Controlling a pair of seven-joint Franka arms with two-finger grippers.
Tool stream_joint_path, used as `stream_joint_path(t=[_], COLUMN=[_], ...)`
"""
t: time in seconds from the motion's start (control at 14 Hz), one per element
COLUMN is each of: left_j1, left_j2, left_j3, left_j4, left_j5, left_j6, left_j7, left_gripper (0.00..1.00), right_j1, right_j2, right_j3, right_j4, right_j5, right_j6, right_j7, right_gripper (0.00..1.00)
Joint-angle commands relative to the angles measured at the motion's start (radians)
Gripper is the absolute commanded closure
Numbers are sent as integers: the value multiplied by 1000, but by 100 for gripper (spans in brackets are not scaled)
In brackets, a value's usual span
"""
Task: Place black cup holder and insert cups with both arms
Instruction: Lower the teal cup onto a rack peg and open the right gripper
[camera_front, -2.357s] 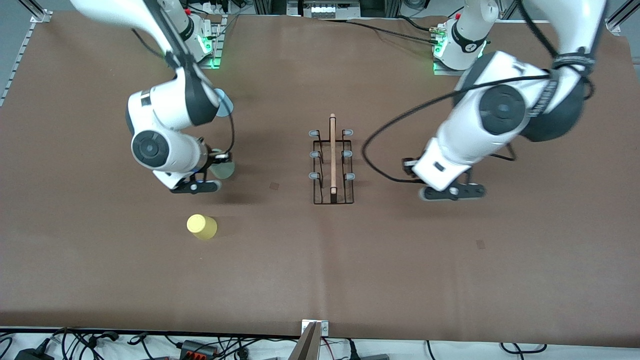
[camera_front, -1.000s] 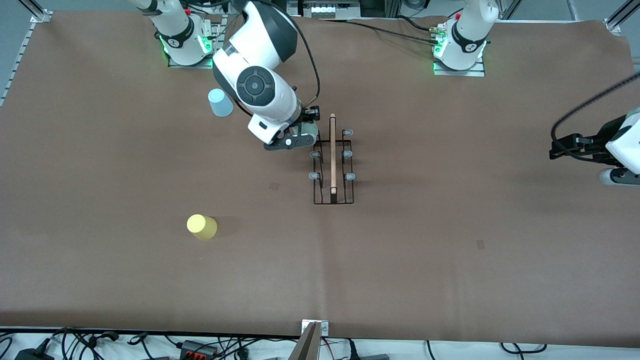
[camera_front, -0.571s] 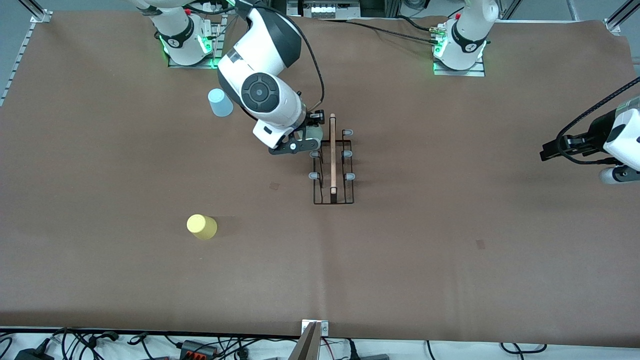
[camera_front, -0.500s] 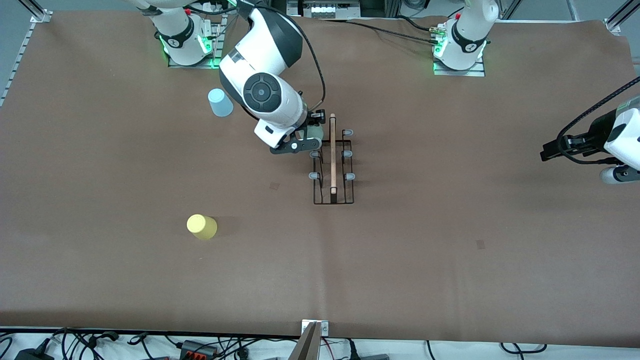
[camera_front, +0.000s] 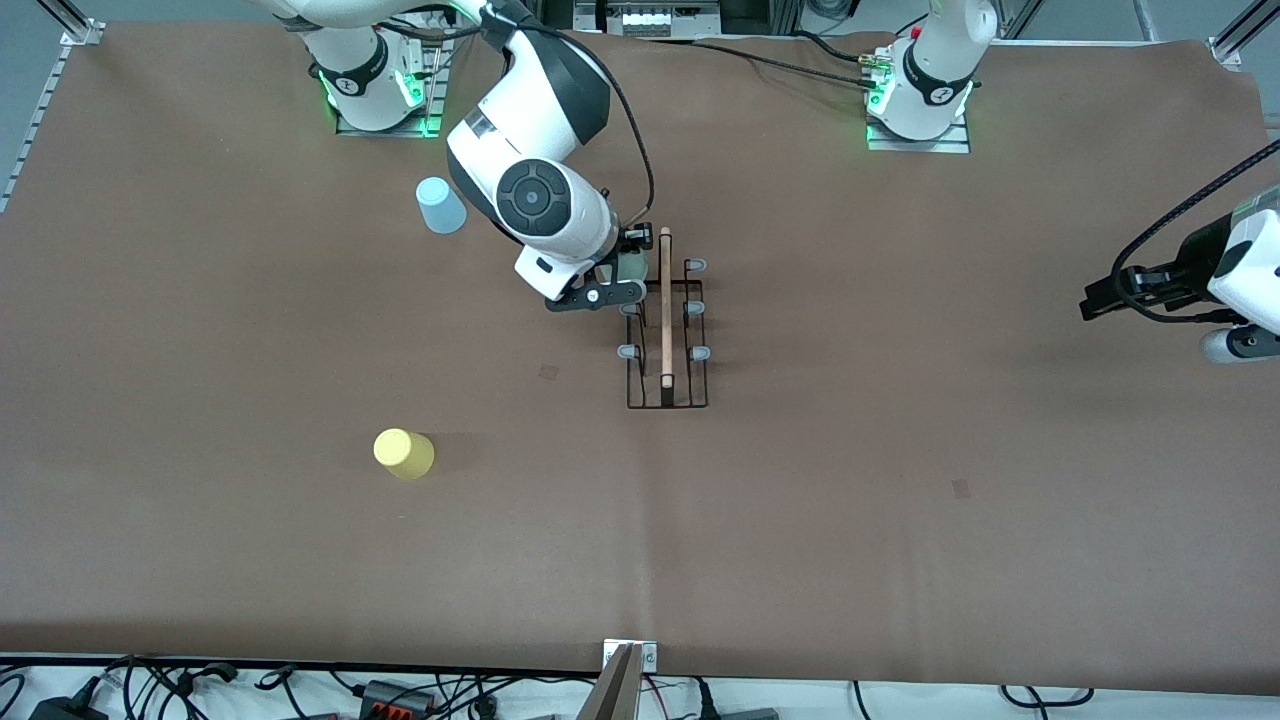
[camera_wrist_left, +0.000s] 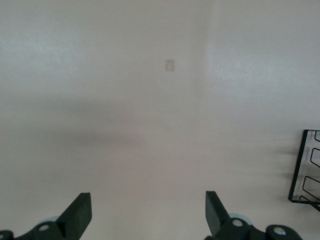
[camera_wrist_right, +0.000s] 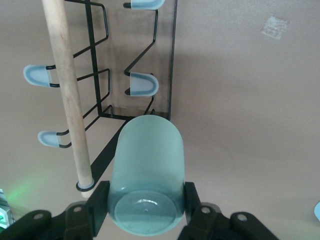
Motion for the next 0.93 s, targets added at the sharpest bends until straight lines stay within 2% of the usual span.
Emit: stream_joint_path(t=[0.0,0.29,0.36,0.43,0.5,0.79,0.86], left_j1=[18,24,24,22,21,22,22], left_j2=[-8,-8,-6,-6,-6,-6,-6], left_j3=[-18,-18,-18,-18,-18,-18,-18], left_j4=[-10,-12,-10,-10,-12,-12,-12], left_j5=[1,1,-1,-1,-4,-4,-4], left_j6=[14,12,15,15,15,14,12], left_j7=[-10,-8,-8,-8,-10,-10,-10], left_gripper=[0,0,0,0,0,0,0], right_j1=[18,18,18,20,24,11,-3], right_j2=[45,72,81,85,83,74,69], right_j3=[4,4,4,4,3,-2,-23], right_j4=[50,50,50,50,51,145,160], right_j5=[-31,-48,-57,-59,-67,-70,-71], right_j6=[-3,8,8,9,12,-5,-8], right_j7=[17,12,15,24,32,116,121], right_gripper=[70,69,62,17,0,0,0])
